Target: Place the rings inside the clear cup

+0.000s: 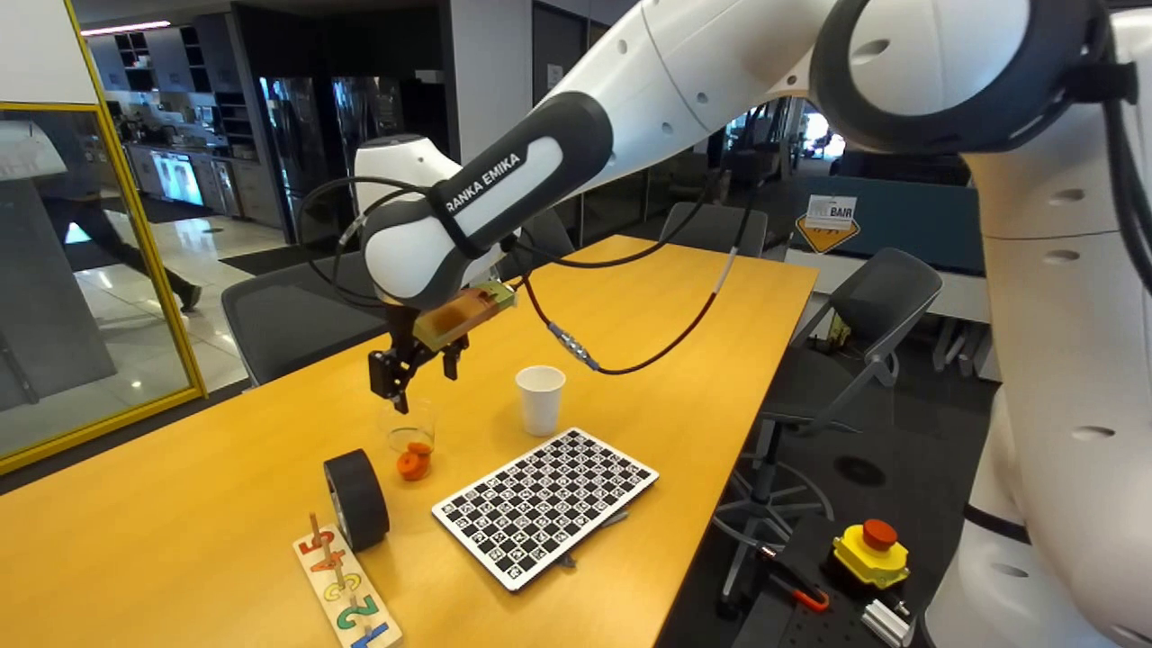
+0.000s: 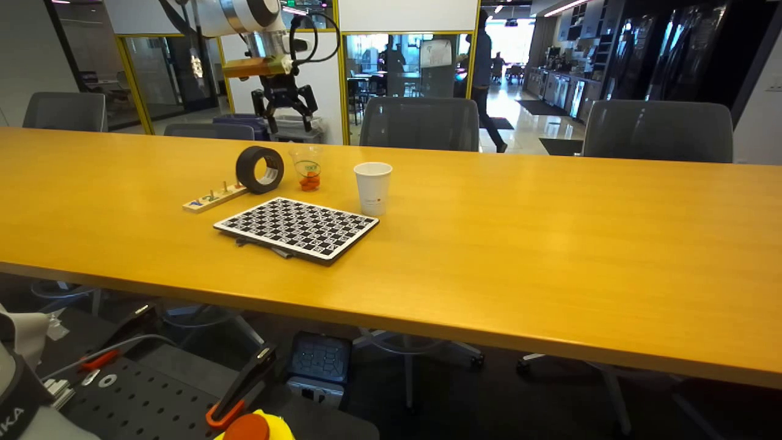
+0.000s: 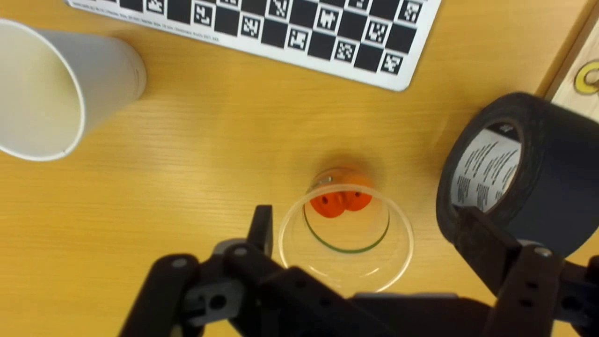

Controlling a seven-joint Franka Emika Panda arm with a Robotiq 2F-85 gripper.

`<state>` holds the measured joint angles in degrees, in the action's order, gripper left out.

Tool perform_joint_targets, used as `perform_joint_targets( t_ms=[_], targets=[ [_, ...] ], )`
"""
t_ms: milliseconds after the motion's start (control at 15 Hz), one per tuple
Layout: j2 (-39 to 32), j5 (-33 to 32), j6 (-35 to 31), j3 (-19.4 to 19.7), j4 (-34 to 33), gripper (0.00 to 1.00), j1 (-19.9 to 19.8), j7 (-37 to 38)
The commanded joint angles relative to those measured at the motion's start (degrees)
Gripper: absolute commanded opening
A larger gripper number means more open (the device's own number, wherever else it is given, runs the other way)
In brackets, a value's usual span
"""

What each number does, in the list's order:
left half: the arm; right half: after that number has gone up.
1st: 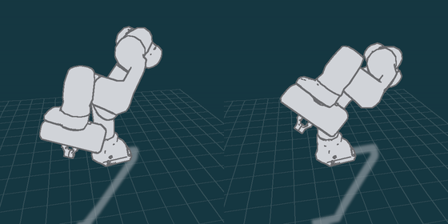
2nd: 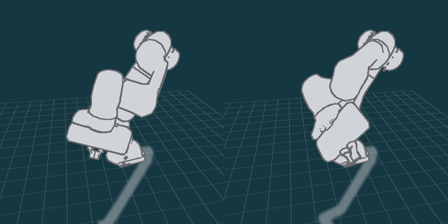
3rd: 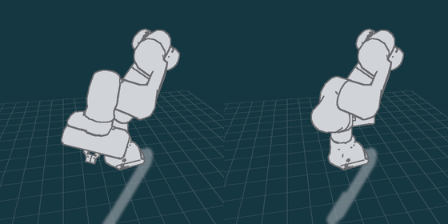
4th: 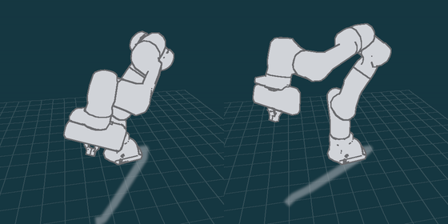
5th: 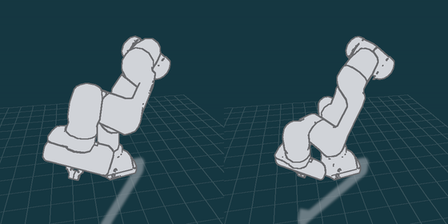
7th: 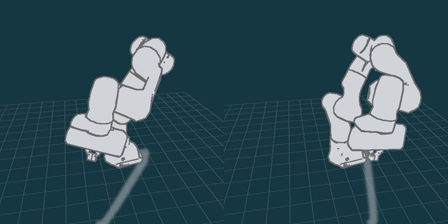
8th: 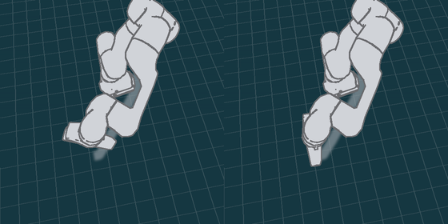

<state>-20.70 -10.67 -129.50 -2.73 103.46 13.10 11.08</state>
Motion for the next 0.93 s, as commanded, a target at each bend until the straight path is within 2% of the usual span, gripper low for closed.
perform_joint_targets(
  t_ms=[0,333,533,733,867],
  targets=[
    [12.5,-0.1,-0.6,-1.6,14.3,1.00,-1.3,-4.0],
    [27.4,1.3,-0.2,-2.3,29.6,1.00,-3.1,-8.1],
    [36.8,4.6,1.3,-1.7,36.5,1.00,-4.0,-13.4],
    [45.4,10.7,4.9,0.2,40.7,1.00,-4.0,-17.9],
    [49.7,12.4,8.5,1.0,42.0,1.00,-4.2,-18.7]
  ],
)
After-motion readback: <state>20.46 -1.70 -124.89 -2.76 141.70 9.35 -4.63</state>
